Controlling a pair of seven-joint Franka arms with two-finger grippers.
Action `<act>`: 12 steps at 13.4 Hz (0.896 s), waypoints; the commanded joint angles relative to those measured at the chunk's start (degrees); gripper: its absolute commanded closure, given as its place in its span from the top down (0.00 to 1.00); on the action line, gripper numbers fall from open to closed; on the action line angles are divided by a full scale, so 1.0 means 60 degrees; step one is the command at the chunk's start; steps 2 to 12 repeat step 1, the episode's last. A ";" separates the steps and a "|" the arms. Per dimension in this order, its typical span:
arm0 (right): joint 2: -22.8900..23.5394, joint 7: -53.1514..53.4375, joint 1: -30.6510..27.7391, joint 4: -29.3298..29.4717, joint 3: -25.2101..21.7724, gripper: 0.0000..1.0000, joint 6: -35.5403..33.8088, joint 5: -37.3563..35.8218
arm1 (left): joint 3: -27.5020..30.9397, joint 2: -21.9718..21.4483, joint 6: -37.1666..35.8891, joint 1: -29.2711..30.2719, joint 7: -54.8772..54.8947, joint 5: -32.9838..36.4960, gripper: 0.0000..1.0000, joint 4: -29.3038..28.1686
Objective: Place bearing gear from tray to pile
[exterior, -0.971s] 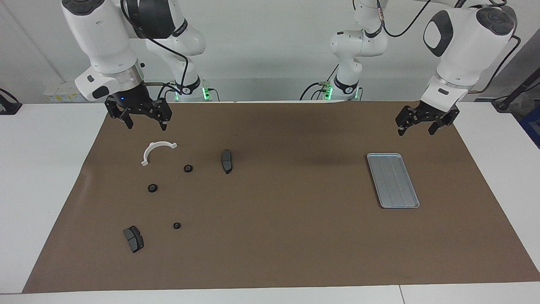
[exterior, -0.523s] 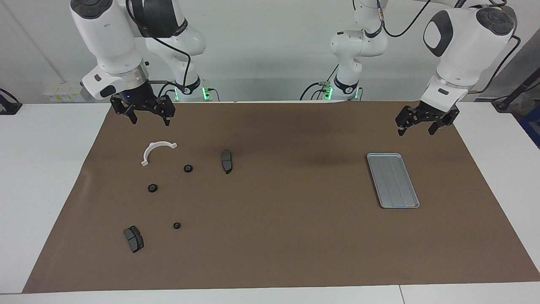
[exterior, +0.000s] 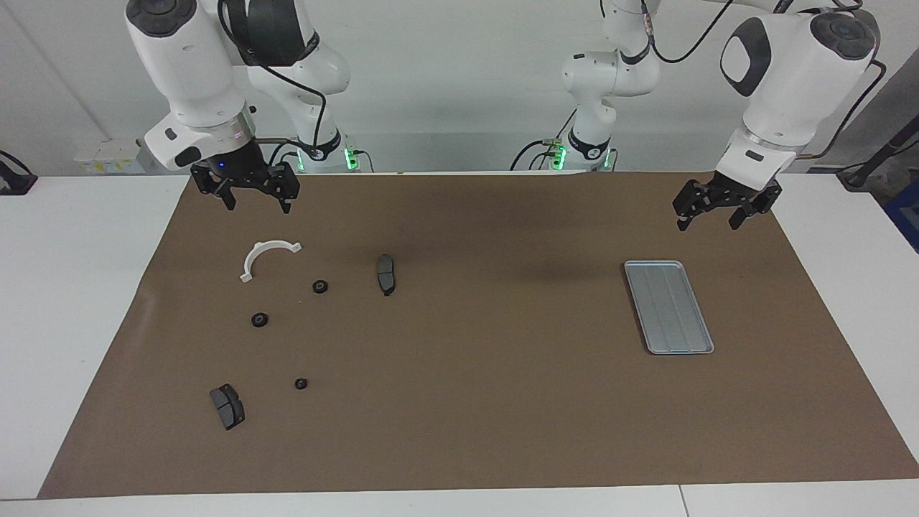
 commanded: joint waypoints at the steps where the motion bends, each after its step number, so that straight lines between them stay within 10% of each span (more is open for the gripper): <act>1: -0.0295 -0.0172 -0.0079 -0.0413 0.0030 1.00 0.0336 0.0111 | 0.0012 -0.0300 0.0111 -0.0010 0.0030 0.0114 1.00 -0.0342; 12: -0.0295 -0.0172 -0.0079 -0.0413 0.0030 1.00 0.0336 0.0111 | 0.0012 -0.0300 0.0111 -0.0010 0.0030 0.0114 1.00 -0.0342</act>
